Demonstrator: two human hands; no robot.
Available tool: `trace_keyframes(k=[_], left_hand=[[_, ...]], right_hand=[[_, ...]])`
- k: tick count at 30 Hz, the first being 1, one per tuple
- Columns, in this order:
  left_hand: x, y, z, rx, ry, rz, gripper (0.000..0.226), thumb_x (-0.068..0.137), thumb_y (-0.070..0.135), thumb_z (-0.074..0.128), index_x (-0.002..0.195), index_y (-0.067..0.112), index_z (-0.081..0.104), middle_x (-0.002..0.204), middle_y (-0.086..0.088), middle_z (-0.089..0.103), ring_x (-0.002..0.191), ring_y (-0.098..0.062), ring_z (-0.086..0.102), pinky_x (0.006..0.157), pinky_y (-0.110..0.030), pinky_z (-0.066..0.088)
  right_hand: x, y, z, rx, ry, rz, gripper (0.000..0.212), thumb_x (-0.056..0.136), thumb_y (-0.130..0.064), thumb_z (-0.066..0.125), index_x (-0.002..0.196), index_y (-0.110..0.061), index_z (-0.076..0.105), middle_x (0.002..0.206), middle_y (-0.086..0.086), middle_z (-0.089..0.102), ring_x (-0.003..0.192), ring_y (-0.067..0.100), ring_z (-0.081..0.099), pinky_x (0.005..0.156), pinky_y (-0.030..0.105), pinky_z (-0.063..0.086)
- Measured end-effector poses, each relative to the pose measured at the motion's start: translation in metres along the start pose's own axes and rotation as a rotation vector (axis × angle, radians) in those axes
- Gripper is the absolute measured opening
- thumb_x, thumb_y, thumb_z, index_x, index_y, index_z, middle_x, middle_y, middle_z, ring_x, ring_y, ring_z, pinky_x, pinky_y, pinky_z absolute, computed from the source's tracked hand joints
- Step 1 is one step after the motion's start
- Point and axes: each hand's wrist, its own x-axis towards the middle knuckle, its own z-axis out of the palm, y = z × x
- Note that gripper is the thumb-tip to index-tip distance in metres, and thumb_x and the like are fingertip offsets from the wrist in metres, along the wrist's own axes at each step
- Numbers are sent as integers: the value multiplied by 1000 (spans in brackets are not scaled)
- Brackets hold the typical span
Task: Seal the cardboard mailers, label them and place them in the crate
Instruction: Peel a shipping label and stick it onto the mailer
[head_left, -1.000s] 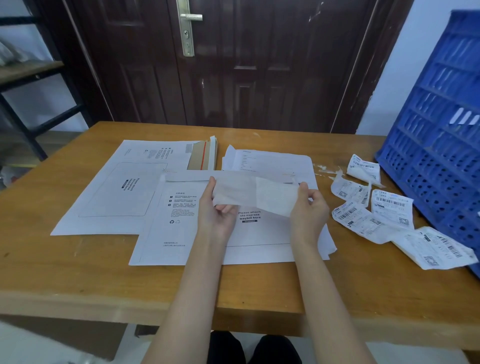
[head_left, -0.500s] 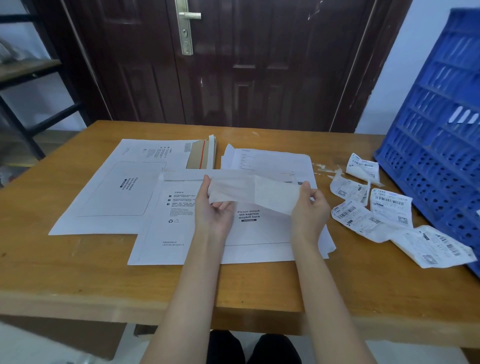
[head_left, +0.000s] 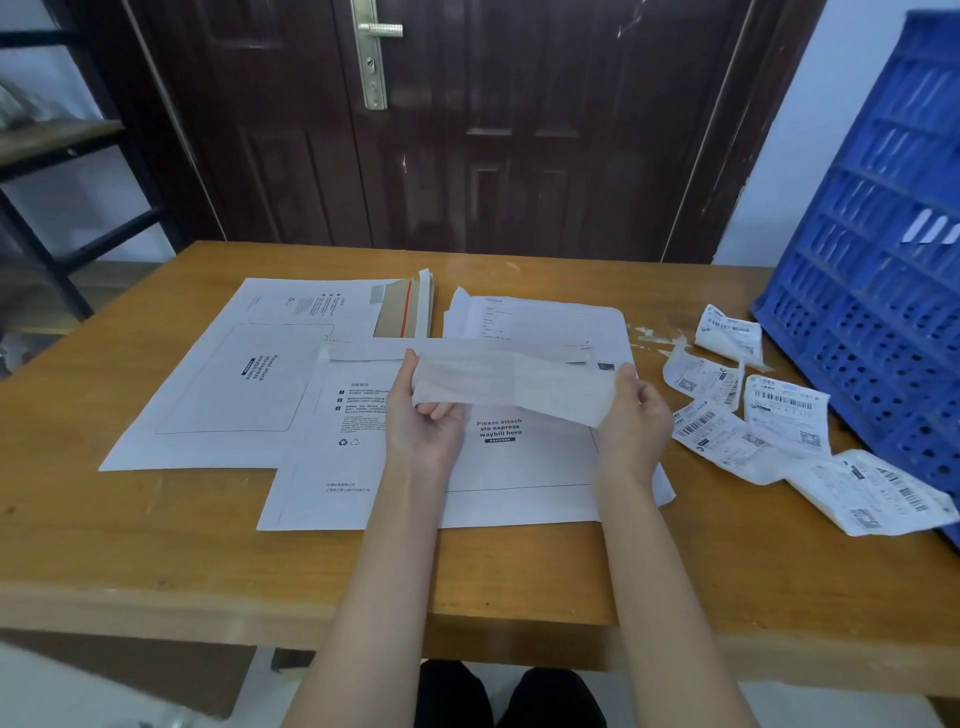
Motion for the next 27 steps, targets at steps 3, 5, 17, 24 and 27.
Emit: trace_keyframes(k=[3, 5, 17, 24, 27], left_hand=[[0, 2, 2, -6, 17, 10, 37, 99, 24, 48, 63, 18, 39, 42, 8, 33, 27, -7, 26, 26, -17, 20], [1, 4, 2, 1, 28, 19, 38, 98, 24, 48, 62, 18, 39, 41, 8, 33, 27, -6, 26, 26, -16, 20], [-3, 5, 3, -38, 1, 56, 45, 101, 23, 44, 57, 13, 47, 42, 8, 33, 28, -6, 29, 29, -16, 18], [-4, 6, 3, -61, -39, 55, 43, 100, 25, 43, 59, 14, 45, 42, 8, 34, 29, -5, 29, 30, -17, 19], [-5, 7, 3, -61, -31, 63, 37, 99, 26, 45, 64, 16, 44, 45, 8, 37, 30, -5, 30, 30, -17, 21]], right_hand=[[4, 1, -2, 78, 16, 32, 38, 96, -31, 53, 63, -14, 43, 57, -3, 44, 45, 2, 41, 43, 14, 34], [6, 1, -3, 101, 17, 39, 36, 95, -31, 53, 65, -13, 45, 59, -3, 46, 47, 2, 43, 44, 14, 35], [9, 3, -3, 215, 45, 95, 38, 96, -30, 53, 61, -16, 48, 61, -3, 53, 57, 9, 50, 55, 22, 40], [10, 2, -5, 287, 44, 146, 31, 96, -29, 54, 67, -17, 55, 68, -3, 61, 66, 11, 59, 65, 25, 45], [9, -3, -7, 338, 51, 185, 27, 96, -25, 53, 70, -17, 57, 66, -7, 64, 65, 7, 62, 63, 22, 48]])
